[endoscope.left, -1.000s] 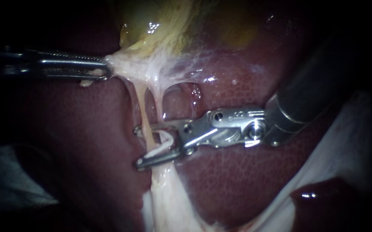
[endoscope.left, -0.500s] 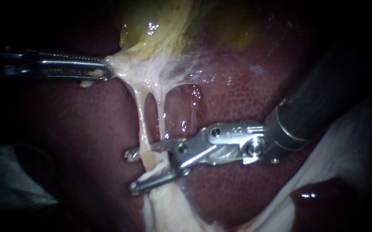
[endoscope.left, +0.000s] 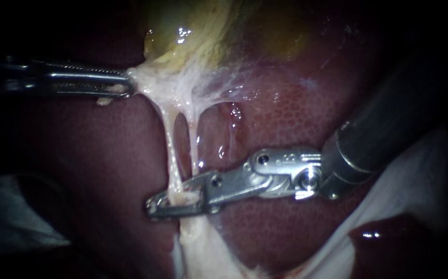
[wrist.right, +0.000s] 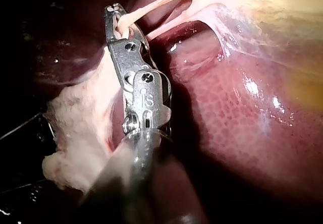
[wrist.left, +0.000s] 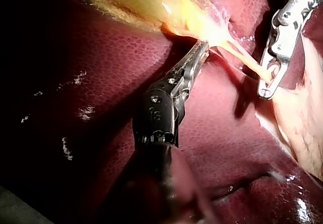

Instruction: Clipping first clip left tube

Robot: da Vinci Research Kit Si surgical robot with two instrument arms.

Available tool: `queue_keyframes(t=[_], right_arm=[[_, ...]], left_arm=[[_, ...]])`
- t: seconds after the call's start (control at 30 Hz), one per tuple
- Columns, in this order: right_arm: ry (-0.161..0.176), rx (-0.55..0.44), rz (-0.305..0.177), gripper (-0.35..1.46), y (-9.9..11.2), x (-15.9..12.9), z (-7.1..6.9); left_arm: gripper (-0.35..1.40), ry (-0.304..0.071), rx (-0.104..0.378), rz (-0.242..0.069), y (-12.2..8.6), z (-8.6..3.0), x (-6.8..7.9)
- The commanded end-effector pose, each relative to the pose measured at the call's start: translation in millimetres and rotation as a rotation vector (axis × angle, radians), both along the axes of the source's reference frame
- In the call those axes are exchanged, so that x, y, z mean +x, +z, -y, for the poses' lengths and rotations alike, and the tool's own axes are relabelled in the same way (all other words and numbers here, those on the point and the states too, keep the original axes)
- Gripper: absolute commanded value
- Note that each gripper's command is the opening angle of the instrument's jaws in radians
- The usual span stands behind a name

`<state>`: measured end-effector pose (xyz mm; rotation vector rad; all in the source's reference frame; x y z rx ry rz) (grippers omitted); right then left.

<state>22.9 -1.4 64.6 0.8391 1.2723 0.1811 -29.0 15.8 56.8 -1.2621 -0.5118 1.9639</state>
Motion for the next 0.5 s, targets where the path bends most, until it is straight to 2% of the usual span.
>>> queue_keyframes(t=[0.03, 0.5], right_arm=[[-0.002, 0.014, 0.004, -0.35, -0.1, 0.0, 0.0], [0.0, 0.044, 0.02, -0.35, 0.3, -0.1, 0.2]], left_arm=[[-0.35, 0.0, 0.0, 0.0, 0.0, 0.0, 0.0], [-0.35, 0.0, 0.0, 0.0, 0.1, -0.1, 0.0]])
